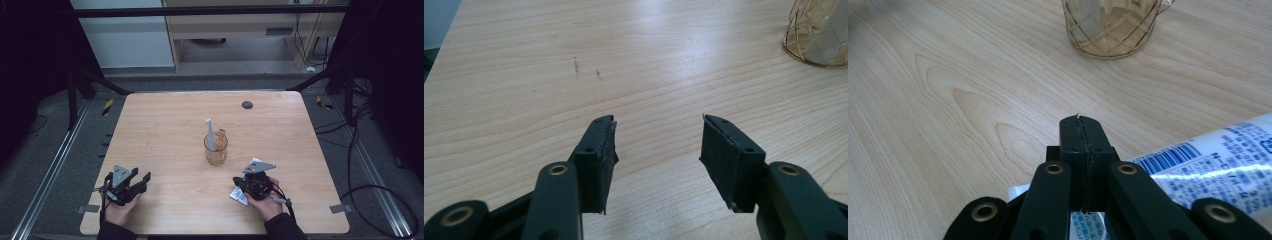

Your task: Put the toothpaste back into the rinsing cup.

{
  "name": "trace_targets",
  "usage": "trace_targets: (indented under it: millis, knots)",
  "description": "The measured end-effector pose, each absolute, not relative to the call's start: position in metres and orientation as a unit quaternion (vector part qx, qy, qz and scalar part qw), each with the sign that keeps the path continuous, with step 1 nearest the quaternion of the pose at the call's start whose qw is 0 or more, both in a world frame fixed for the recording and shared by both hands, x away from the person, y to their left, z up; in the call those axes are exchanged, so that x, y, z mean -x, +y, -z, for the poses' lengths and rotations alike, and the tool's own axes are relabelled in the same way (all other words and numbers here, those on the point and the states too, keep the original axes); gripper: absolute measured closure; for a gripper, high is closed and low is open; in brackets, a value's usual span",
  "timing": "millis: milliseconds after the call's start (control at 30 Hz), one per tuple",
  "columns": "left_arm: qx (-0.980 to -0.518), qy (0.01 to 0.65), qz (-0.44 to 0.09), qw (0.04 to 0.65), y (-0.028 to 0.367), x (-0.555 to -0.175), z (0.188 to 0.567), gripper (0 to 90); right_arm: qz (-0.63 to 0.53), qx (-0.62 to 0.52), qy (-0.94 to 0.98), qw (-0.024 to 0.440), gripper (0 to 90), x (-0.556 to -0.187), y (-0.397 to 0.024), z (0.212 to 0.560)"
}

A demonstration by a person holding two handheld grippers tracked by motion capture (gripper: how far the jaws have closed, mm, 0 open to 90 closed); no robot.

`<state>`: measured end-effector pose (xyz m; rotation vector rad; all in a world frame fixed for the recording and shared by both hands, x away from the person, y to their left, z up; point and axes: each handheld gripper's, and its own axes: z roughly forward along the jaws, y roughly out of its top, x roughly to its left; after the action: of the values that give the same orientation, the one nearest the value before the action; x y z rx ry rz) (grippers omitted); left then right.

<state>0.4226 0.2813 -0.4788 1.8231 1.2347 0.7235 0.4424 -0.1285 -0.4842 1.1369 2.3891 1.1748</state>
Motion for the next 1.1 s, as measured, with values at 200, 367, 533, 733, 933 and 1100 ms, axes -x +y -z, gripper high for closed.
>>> trace_targets:
  millis: [200,367,533,733,933,1100]
  knots:
    - [-0.723,0.487,-0.285,0.399,0.281,-0.423,0.479,47.4,-0.392,-0.388,0.825,0.120,90.0,-0.442,-0.125,0.487]
    - [-0.723,0.487,-0.285,0.398,0.281,-0.423,0.479,47.4,-0.385,-0.388,0.829,0.122,90.0,-0.442,-0.124,0.489]
    - [-0.723,0.488,-0.285,0.398,0.282,-0.423,0.479,47.5,-0.383,-0.389,0.829,0.119,90.0,-0.441,-0.125,0.488]
    - [-0.723,0.487,-0.285,0.399,0.282,-0.422,0.479,47.6,-0.382,-0.383,0.833,0.117,90.0,-0.438,-0.128,0.487]
    - [-0.722,0.487,-0.285,0.399,0.283,-0.422,0.478,47.6,-0.378,-0.391,0.831,0.115,90.0,-0.433,-0.133,0.487]
    - [-0.724,0.487,-0.285,0.398,0.282,-0.422,0.478,47.7,-0.374,-0.397,0.831,0.114,90.0,-0.427,-0.141,0.486]
